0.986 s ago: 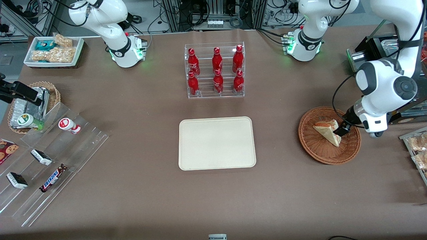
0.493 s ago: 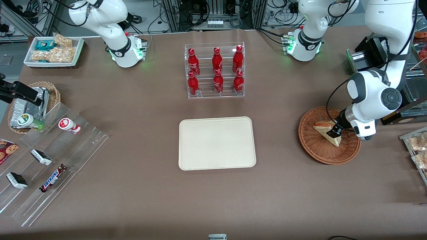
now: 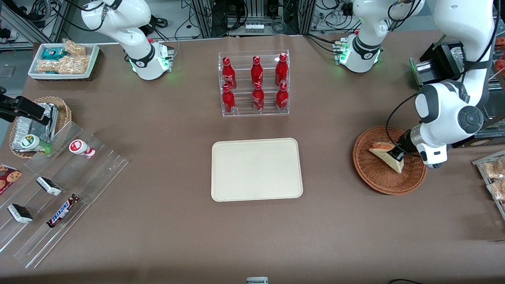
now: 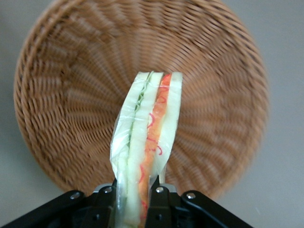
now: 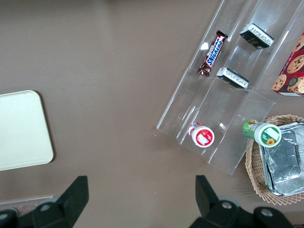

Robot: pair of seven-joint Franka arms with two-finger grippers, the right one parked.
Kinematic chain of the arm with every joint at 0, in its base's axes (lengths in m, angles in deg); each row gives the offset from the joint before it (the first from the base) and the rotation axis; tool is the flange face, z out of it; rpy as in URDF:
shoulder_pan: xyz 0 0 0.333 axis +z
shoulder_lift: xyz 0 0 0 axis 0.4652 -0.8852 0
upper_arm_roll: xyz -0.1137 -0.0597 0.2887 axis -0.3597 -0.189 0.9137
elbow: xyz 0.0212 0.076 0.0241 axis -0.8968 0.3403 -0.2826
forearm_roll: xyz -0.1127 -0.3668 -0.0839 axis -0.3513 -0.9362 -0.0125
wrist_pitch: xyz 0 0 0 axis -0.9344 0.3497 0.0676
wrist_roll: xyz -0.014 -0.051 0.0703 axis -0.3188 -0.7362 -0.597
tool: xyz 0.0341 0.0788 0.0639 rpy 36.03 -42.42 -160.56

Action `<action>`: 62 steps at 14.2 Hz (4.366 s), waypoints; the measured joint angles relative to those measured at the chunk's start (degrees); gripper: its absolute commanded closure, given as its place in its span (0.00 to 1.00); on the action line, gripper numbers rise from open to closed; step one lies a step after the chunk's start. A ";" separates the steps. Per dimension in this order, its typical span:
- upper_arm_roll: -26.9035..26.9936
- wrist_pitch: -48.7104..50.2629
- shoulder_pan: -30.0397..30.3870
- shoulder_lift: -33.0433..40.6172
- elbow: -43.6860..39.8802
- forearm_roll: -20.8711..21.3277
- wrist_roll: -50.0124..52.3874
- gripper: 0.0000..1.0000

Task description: Place sandwich from basket to tray

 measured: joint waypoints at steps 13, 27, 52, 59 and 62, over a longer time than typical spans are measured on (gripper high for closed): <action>-6.38 5.17 -31.43 -18.15 -26.08 3.43 6.05 0.95; -6.28 3.97 -39.65 -39.92 -51.40 7.10 3.86 0.05; 17.16 21.57 -38.73 -1.31 -27.26 6.95 -22.20 0.00; 21.55 30.43 -38.73 9.43 -27.16 6.90 -32.24 0.00; 20.29 30.93 -36.07 10.59 -26.75 6.92 -32.85 0.00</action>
